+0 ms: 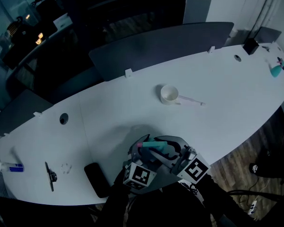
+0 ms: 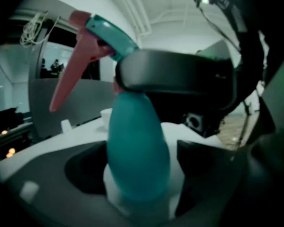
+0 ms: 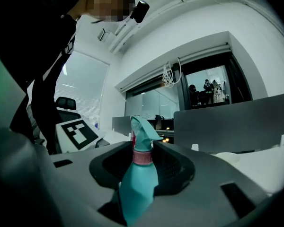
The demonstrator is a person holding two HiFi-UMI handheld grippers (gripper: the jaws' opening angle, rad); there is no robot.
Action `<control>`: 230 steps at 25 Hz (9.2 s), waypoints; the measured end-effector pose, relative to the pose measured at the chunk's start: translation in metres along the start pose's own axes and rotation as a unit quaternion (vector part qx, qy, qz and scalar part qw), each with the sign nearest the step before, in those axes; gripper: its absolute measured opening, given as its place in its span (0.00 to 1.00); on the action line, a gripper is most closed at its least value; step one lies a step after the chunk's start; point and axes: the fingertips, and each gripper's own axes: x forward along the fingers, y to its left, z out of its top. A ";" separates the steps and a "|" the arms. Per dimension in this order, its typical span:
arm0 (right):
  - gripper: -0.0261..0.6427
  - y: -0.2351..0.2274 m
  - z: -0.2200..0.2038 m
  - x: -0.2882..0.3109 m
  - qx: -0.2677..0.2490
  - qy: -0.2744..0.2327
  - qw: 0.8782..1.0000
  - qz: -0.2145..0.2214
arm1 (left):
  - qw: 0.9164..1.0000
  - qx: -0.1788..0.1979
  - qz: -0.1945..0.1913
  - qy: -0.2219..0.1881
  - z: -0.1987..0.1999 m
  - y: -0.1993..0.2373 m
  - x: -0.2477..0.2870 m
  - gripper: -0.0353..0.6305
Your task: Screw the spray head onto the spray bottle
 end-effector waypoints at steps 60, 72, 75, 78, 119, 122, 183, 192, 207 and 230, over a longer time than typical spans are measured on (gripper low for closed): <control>0.23 -0.005 -0.001 -0.009 0.021 -0.031 0.999 -0.032 | 0.947 -0.178 0.267 -0.023 -0.001 0.013 -0.012 0.60; 0.23 -0.002 -0.001 -0.007 0.015 -0.023 1.000 0.006 | 0.996 0.028 -0.081 0.005 -0.008 -0.003 -0.006 0.61; 0.23 -0.002 0.000 -0.008 0.005 -0.025 1.000 0.002 | 0.999 0.004 -0.032 -0.017 -0.005 -0.001 -0.008 0.60; 0.23 0.000 -0.001 -0.008 -0.001 -0.024 0.999 -0.025 | 0.996 -0.046 0.080 -0.012 -0.002 0.004 -0.010 0.60; 0.23 0.009 -0.007 -0.012 0.010 -0.033 0.999 -0.016 | 0.993 -0.062 -0.093 -0.046 -0.011 -0.004 -0.026 0.57; 0.23 0.009 -0.006 -0.013 0.010 -0.033 0.999 -0.018 | 0.994 -0.088 -0.023 -0.056 -0.010 -0.004 -0.027 0.56; 0.05 0.008 -0.030 -0.069 -0.047 0.091 0.978 -0.180 | 0.956 -0.128 0.251 -0.079 0.002 0.038 -0.111 0.17; 0.05 0.021 -0.010 -0.094 -0.046 0.066 0.985 -0.156 | 0.938 -0.106 0.319 -0.086 0.034 0.015 -0.138 0.06; 0.05 0.058 0.015 -0.211 -0.054 0.018 0.993 -0.104 | 0.887 -0.096 0.443 -0.089 0.088 -0.138 -0.165 0.06; 0.05 0.150 0.047 -0.275 -0.076 -0.022 0.980 -0.182 | 0.881 -0.094 0.441 -0.141 0.090 -0.213 -0.243 0.06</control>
